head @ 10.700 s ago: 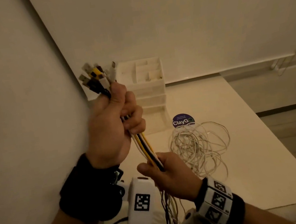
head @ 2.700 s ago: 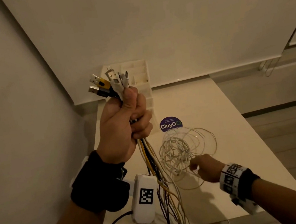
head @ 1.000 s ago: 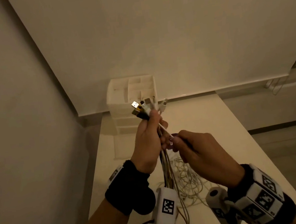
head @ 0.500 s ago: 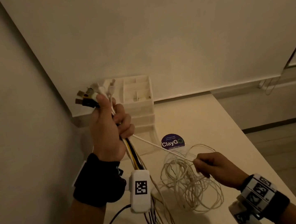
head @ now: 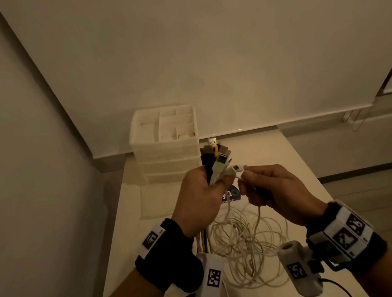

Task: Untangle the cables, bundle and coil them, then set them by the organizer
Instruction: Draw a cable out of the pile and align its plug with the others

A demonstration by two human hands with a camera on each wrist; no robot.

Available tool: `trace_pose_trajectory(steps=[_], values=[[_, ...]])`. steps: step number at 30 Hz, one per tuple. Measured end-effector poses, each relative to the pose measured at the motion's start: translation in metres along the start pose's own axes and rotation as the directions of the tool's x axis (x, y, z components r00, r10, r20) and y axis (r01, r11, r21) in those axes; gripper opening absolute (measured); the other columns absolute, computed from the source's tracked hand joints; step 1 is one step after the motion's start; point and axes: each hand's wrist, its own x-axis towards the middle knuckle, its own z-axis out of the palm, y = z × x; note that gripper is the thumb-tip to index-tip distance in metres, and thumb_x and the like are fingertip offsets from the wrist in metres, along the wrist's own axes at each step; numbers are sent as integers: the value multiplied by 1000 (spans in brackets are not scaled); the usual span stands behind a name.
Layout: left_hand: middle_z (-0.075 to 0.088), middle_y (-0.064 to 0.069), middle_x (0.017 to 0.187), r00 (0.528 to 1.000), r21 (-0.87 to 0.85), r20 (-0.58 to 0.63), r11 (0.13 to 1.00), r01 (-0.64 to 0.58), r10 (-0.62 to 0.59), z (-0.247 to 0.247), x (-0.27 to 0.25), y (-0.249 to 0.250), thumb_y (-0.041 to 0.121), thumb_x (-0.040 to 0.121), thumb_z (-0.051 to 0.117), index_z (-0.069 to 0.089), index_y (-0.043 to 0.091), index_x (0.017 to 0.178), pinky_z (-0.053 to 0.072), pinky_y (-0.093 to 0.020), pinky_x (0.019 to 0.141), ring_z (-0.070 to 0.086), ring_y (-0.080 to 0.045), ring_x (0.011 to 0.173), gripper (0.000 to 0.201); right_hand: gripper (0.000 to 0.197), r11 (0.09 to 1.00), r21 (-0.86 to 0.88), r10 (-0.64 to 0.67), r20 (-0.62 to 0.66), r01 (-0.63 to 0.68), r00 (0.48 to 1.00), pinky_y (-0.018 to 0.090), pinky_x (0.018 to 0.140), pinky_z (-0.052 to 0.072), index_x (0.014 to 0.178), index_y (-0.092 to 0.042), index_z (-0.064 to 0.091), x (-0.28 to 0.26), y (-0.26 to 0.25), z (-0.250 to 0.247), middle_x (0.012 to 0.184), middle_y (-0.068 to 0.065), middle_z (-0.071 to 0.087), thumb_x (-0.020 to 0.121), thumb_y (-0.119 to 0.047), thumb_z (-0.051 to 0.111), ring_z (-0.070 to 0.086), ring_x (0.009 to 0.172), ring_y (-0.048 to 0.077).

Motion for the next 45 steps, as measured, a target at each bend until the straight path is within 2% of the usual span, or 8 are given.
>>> trace_pose_trajectory(steps=[11, 14, 17, 22, 26, 30, 38, 45], values=[[27, 7, 41, 854, -332, -520, 916, -225, 21, -83, 31, 21, 17, 98, 54, 51, 4, 77, 21, -15, 40, 20, -8, 32, 25, 38, 991, -59, 117, -42, -119, 992, 27, 54, 31, 65, -12, 56, -41, 80, -5, 57, 0, 41, 91, -39, 50, 35, 51, 14], [30, 4, 46, 836, -225, -549, 963, -150, 2, -80, 25, 7, 23, 93, 63, 57, -4, 86, 26, -19, 41, 23, -12, 34, 29, 39, 993, -65, 92, -124, -101, 988, 34, 56, 27, 58, -19, 47, -44, 83, -3, 58, 1, 34, 84, -47, 53, 28, 54, 16], [39, 11, 42, 869, -75, -494, 994, -75, 29, -57, 12, -1, 28, 88, 68, 63, 18, 67, 31, -22, 44, 30, -10, 33, 24, 39, 994, -106, 20, -141, -35, 990, 34, 57, 30, 56, -19, 44, -40, 70, 0, 58, 0, 36, 85, -45, 51, 32, 55, 13], [70, 17, 76, 997, 28, -61, 999, -40, 42, -10, -5, -12, 7, 88, 67, 71, 8, 103, 49, -10, 66, 65, 5, 71, 16, 40, 983, -168, -94, -92, 77, 991, 34, 57, 31, 56, -17, 45, -27, 37, 6, 56, 2, 37, 85, -44, 49, 33, 54, 14], [66, 14, 66, 997, 157, 75, 987, -44, 33, 4, -6, -22, 9, 88, 66, 69, 21, 81, 48, -20, 64, 61, 2, 63, 14, 38, 988, -74, -143, -63, 139, 988, 25, 52, 31, 57, -17, 54, -15, 10, 8, 55, 0, 40, 87, -39, 52, 32, 50, 10], [47, 16, 38, 999, 32, 36, 999, -3, 1, 0, -8, -11, 6, 94, 57, 56, 24, 66, 31, -12, 41, 43, 2, 34, 33, 37, 992, -69, -110, -48, 107, 993, 26, 53, 28, 65, -8, 60, -10, 7, 7, 54, -3, 41, 93, -29, 47, 32, 52, 12], [28, 6, 42, 937, -301, -348, 945, -128, 16, -70, 3, 5, 14, 97, 52, 56, 15, 66, 21, -13, 39, 19, -8, 32, 32, 41, 997, -22, 63, -172, -68, 983, 31, 55, 27, 65, -2, 60, -23, 69, -5, 56, 3, 36, 91, -31, 49, 32, 52, 16], [36, 6, 43, 870, -54, -487, 991, -120, 79, -85, -6, -4, 37, 89, 66, 68, 6, 90, 34, -26, 47, 31, -14, 36, 31, 37, 996, -46, 55, -287, -72, 956, 29, 52, 24, 57, -11, 45, -28, 76, 0, 58, 2, 31, 88, -30, 52, 25, 53, 14]])
